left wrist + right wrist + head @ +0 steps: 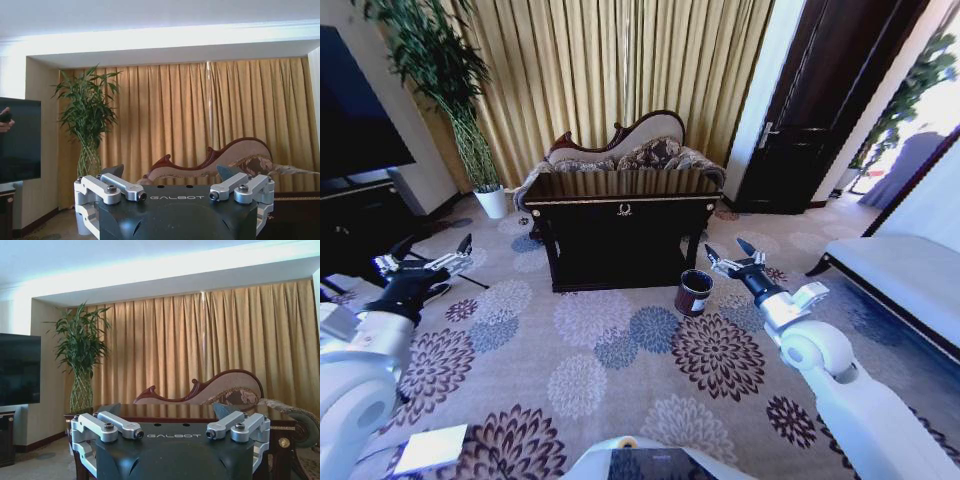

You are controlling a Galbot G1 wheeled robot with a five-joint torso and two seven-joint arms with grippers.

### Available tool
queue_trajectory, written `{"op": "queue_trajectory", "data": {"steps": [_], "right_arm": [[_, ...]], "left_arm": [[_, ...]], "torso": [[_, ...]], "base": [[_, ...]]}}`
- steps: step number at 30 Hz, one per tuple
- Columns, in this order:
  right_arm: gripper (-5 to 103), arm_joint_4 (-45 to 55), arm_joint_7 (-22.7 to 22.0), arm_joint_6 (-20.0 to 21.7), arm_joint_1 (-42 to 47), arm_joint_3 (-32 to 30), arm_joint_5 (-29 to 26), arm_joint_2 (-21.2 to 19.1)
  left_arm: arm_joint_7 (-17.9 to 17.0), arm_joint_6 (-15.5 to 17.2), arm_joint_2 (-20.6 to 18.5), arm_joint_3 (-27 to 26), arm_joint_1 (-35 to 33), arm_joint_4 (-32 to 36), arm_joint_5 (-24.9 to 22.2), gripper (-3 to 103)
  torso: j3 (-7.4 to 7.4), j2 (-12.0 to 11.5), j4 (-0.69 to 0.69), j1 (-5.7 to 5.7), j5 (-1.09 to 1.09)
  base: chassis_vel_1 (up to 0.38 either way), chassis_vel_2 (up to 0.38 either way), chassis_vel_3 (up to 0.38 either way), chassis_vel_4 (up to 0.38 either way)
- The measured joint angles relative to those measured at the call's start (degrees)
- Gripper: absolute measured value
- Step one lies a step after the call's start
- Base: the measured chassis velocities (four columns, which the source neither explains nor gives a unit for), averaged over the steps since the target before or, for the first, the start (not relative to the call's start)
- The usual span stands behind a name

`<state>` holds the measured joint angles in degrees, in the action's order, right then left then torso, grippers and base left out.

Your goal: Move to the front of the table and place the trash on the table into the trash bin.

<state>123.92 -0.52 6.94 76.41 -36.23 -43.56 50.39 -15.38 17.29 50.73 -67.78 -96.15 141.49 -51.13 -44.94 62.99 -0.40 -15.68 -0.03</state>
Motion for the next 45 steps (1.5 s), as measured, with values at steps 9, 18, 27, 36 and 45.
{"op": "queue_trajectory", "data": {"steps": [9,18,27,36,45], "right_arm": [[100,0.08,0.0,-0.57,-0.37,1.35,0.59,0.83],[100,-0.03,-0.04,-0.96,-0.45,2.33,1.45,1.11],[100,0.07,-0.05,-1.25,-0.05,2.76,1.93,1.22],[100,0.09,-0.08,-1.28,-0.24,2.87,1.92,1.11],[100,0.03,-0.1,-1.4,-0.31,2.73,1.83,0.95]], "left_arm": [[-0.37,-0.84,0.33,0.16,-0.35,0.5,0.12,100],[-1.76,-1.31,0.21,0.5,-0.52,0.76,0.01,100],[-1.8,-0.99,1.01,1.03,-0.57,0.93,-0.2,100],[-1.78,-0.98,0.82,1.13,-0.42,0.98,-0.25,100],[-1.71,-0.97,0.84,1.27,-0.41,0.94,-0.23,100]], "torso": [[-0.02,-0.01,-0.02,-0.03,0.03],[-0.01,-0.01,-0.02,-0.02,0.01],[-0.01,-0.01,-0.02,-0.02,0.01],[-0.01,-0.01,-0.03,-0.02,0.01],[-0.01,-0.01,-0.02,-0.02,0.01]], "base": [[0.032,-0.024,-0.032,0.016],[0.0,0.0,0.0,0.0],[0.0,0.0,0.0,0.0],[0.0,0.0,0.0,0.0],[0.0,0.0,0.0,0.0]]}}
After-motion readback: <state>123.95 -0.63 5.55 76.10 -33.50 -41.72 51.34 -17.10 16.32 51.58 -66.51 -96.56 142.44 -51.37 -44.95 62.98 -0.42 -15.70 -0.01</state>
